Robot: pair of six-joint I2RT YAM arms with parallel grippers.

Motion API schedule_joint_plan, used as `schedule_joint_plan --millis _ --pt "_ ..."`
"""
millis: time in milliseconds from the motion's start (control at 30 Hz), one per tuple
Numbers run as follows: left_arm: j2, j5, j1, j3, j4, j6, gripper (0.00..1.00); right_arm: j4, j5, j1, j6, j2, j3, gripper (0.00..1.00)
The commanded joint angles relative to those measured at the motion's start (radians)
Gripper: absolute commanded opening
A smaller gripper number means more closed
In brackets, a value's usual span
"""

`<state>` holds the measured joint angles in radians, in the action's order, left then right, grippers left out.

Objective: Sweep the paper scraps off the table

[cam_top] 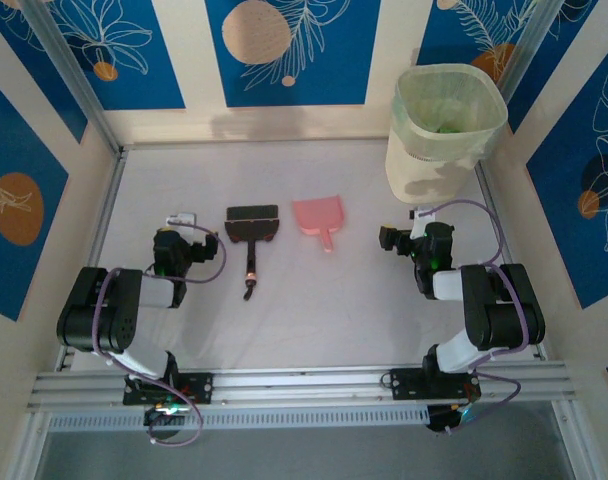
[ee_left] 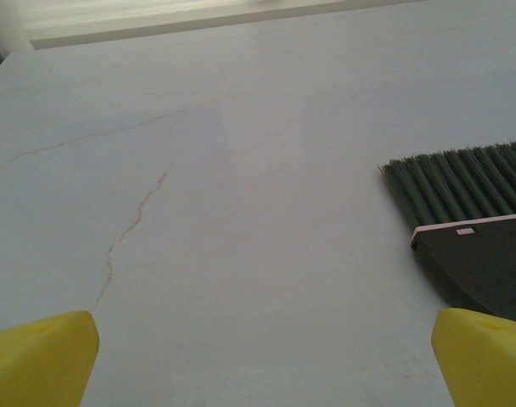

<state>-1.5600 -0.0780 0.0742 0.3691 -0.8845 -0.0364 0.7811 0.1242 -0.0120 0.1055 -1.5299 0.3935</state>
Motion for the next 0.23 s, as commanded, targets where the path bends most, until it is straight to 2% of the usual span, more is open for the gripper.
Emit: schedule_joint_plan --millis 0,200 --pt "-0.008 0.024 -0.004 0.02 -0.024 -0.013 1.0 0.04 0.013 0.001 0.002 0.007 0.015 0.99" --pt "0.0 0.025 -0.004 0.006 -0.043 -0.014 1.0 0.041 0.012 0.001 0.002 0.007 0.015 0.99"
